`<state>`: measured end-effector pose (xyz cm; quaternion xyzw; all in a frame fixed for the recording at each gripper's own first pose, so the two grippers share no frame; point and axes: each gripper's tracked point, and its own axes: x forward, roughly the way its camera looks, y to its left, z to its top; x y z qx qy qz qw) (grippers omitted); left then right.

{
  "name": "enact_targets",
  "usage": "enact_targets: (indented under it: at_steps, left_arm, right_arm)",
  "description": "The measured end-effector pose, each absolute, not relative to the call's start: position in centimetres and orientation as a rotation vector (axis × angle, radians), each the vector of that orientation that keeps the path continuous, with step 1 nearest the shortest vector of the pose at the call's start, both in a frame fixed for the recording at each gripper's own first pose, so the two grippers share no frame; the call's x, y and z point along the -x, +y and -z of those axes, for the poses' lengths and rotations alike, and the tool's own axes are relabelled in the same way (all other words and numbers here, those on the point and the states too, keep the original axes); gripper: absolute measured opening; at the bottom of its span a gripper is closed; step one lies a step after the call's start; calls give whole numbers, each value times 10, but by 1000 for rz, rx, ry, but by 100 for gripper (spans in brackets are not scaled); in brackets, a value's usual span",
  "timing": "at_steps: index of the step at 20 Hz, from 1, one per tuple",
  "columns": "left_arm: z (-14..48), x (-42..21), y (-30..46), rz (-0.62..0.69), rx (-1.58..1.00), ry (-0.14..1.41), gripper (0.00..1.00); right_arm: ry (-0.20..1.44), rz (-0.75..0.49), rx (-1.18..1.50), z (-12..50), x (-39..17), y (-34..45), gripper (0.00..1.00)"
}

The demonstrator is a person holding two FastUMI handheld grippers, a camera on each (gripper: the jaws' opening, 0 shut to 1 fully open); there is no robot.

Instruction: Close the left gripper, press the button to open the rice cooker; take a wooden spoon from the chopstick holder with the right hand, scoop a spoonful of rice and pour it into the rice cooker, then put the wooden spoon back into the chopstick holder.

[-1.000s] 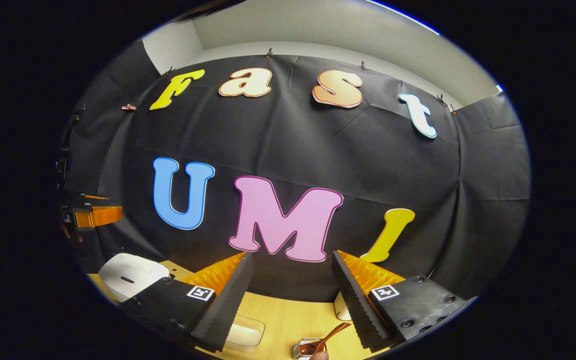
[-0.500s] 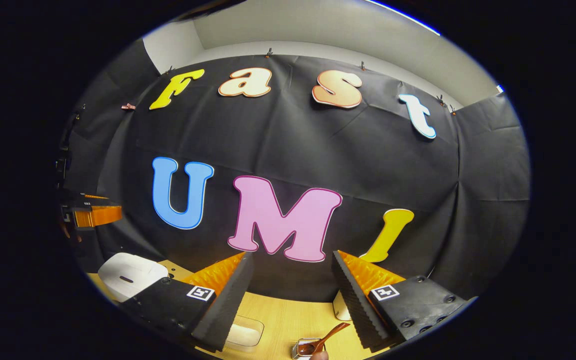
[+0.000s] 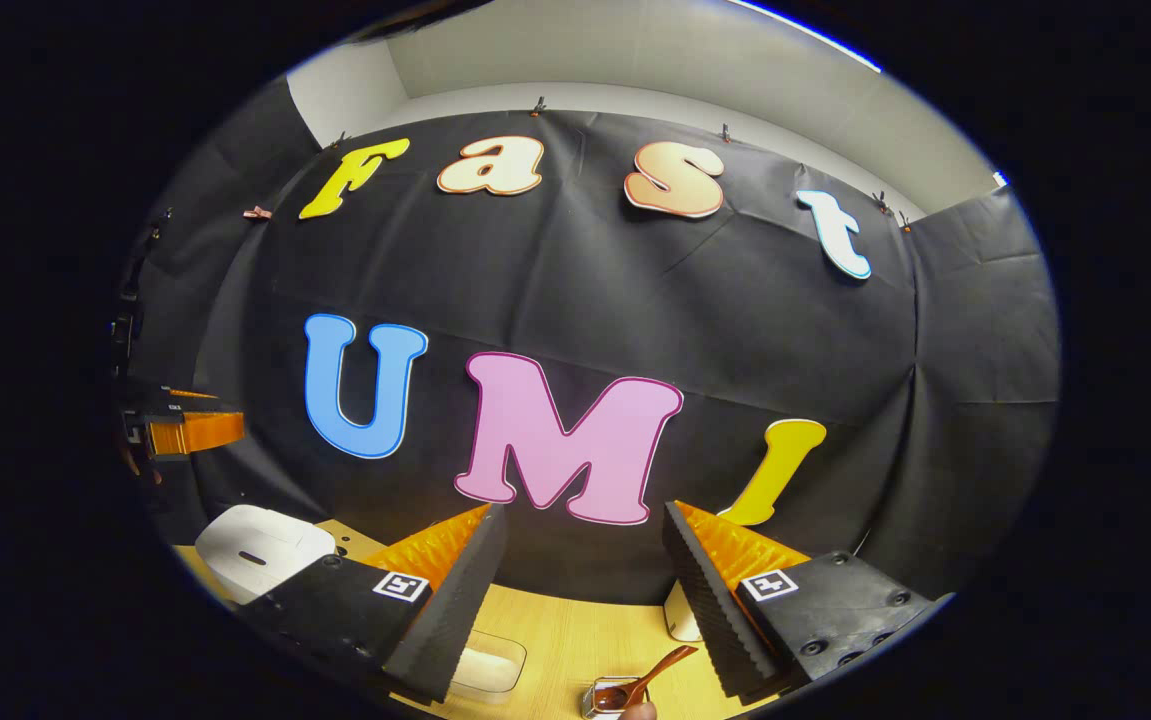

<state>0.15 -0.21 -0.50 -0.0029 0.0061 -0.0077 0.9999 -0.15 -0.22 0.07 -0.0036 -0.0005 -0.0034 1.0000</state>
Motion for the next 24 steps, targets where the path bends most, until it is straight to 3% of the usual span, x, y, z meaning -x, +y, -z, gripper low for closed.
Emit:
enact_targets:
  at_steps: [2,6,7,9,14,24]
  left_arm:
    - [18,-3,3,7,10,48,86]
    - [77,-7,14,3,-38,207,27]
    - [95,-6,18,3,-68,264,16]
    - [137,-1,24,22,-91,364,9]
    - [201,3,35,14,-20,491,6]
    - [244,5,45,-1,-18,591,5]
  right_arm:
    - [-1,6,7,-1,2,-2,97]
    - [-2,11,14,-1,5,-5,97]
    - [-2,12,14,-1,6,-5,97]
    - [-2,17,11,-1,7,-7,97]
    - [1,29,15,0,12,-12,97]
    - [6,40,23,-2,17,-15,97]
